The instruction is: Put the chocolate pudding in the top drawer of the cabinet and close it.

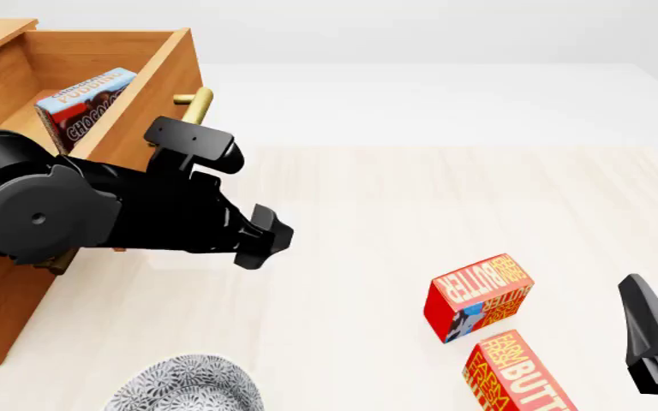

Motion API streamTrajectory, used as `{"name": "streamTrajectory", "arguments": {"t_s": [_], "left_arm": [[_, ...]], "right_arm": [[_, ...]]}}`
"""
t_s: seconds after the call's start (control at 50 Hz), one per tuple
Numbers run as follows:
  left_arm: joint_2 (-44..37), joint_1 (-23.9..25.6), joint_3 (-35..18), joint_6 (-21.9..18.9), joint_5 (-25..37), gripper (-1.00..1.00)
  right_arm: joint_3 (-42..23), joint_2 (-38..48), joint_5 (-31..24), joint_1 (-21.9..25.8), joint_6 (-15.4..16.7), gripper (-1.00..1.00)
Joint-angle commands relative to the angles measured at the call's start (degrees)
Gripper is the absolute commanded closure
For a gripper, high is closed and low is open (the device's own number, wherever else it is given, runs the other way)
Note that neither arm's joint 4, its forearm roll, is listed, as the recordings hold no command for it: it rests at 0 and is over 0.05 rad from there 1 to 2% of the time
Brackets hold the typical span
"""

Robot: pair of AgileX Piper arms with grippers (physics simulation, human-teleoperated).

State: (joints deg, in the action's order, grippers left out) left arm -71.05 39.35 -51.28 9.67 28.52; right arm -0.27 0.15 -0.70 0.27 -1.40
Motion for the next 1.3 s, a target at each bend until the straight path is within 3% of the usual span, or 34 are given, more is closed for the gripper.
{"name": "streamTrajectory", "arguments": {"t_s": [0.02, 0.28, 0.4, 1.3], "left_arm": [[0.34, -4.69, 4.78, -0.01, -3.22, -1.00], [2.18, -9.95, 6.41, -0.68, -4.49, -1.00], [1.53, -10.68, 7.30, 0.56, -5.75, -1.00], [3.94, -22.74, 8.57, -1.96, -7.16, -1.00]], "right_arm": [[0.05, 0.14, 0.22, -0.03, 0.16, -1.00], [0.05, 0.22, 0.33, 0.25, 0.19, -1.00], [0.04, 0.23, 0.33, 0.24, 0.18, -1.00], [0.07, 0.15, 0.29, 0.24, 0.19, -1.00]]}}
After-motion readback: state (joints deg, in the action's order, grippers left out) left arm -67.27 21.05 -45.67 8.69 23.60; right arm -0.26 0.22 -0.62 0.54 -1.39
